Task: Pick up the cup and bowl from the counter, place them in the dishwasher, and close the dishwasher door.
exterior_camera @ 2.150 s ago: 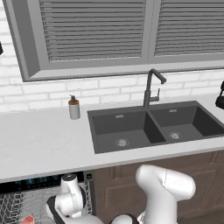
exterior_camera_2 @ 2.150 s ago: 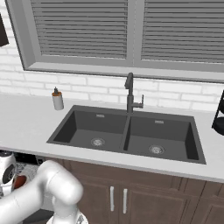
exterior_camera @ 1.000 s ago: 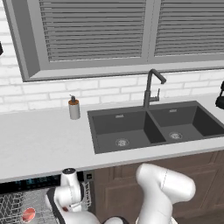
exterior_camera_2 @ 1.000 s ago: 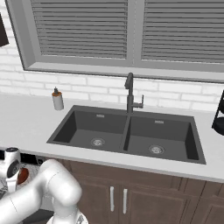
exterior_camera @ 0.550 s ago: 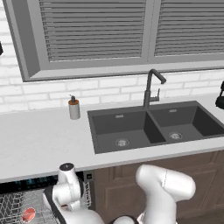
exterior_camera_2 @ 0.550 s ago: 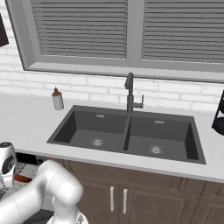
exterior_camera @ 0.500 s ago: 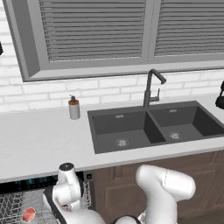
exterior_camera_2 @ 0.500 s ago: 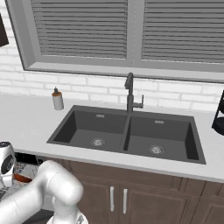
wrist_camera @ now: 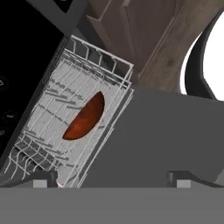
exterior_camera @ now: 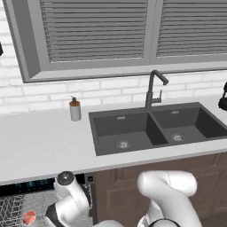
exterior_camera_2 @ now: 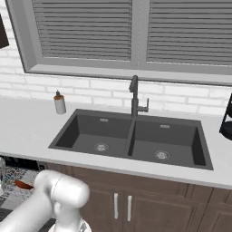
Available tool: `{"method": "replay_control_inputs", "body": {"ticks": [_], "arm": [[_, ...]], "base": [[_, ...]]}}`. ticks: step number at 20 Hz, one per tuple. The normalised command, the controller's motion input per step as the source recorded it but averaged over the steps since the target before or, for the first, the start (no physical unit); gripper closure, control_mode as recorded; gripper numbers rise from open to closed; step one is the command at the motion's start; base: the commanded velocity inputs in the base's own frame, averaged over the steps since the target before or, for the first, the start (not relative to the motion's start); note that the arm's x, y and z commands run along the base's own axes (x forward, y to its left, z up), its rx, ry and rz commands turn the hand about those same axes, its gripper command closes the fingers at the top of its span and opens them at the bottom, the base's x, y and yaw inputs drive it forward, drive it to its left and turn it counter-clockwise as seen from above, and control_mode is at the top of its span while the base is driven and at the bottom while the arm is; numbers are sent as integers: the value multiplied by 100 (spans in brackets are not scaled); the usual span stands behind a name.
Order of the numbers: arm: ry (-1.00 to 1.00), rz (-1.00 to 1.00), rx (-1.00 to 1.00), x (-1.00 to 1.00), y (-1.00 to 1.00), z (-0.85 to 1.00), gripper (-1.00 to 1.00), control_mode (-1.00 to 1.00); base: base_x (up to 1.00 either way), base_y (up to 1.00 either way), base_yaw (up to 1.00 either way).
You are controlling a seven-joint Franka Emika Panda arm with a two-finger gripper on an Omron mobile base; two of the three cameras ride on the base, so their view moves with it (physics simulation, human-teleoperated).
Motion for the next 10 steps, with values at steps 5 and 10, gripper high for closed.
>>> {"method": "replay_control_inputs", "body": {"ticks": [5, 10], "arm": [[-12, 0, 0, -64, -7, 60, -100, -100], [-3, 7, 0, -44, -10, 74, -100, -100]], "base": [[0, 0, 0], [0, 0, 0]]}}
